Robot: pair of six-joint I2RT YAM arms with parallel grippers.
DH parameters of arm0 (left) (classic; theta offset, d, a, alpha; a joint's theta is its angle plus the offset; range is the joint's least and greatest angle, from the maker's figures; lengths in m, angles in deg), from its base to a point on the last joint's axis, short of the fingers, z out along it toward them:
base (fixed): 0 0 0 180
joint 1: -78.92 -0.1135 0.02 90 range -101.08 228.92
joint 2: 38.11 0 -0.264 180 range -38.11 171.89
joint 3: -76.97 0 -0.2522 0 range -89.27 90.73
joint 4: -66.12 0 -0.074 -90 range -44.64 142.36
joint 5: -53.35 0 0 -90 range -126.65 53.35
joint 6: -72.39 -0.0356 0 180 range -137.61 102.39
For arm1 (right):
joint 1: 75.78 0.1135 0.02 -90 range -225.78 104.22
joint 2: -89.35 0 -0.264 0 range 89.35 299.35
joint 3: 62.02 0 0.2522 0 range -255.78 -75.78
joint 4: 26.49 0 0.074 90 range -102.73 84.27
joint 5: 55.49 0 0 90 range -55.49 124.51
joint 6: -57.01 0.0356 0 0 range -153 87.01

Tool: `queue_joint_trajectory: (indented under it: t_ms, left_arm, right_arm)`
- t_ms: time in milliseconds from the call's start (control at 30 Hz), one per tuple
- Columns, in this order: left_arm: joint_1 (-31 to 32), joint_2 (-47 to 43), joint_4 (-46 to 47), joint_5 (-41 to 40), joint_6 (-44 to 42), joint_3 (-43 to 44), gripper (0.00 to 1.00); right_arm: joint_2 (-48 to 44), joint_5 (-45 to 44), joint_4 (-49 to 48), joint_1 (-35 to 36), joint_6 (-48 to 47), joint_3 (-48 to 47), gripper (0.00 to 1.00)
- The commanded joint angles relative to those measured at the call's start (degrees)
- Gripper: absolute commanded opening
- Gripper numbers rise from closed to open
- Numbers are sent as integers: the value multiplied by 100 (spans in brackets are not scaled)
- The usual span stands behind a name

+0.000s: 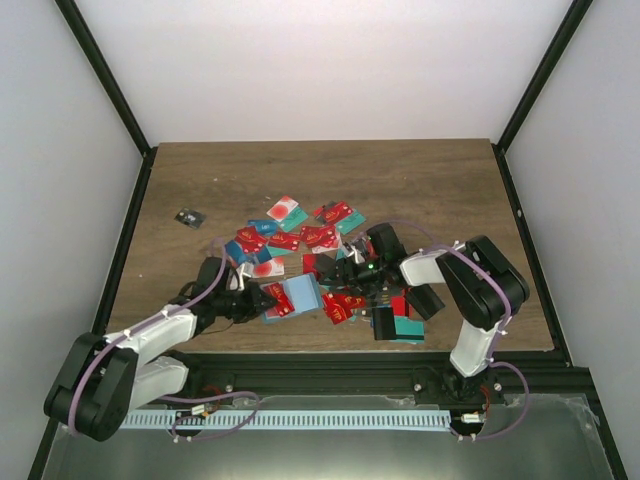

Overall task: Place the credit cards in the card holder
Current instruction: Insert the credit card into the card holder.

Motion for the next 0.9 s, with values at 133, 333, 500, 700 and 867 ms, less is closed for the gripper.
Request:
queue_joint_trajectory:
  t_ms: [133,333,500,700,867]
  left_arm:
    - [28,268,585,201,66,-181,4]
    - [35,632,1011,383,151,-171,4]
    - [37,786,1263,465,220,-176,4]
    - [36,836,1745,551,527,-316,4]
    - [33,832,2129,539,816,-536,4]
  right_arm:
    - [215,125,-204,114,60,-254,59]
    - [326,135,-181,183,78,-379,57]
    - [378,137,-128,203,60,-441,57]
    - [431,140,-99,204,33,-438,57]
    - [450,152,-84,212,23,-432,56]
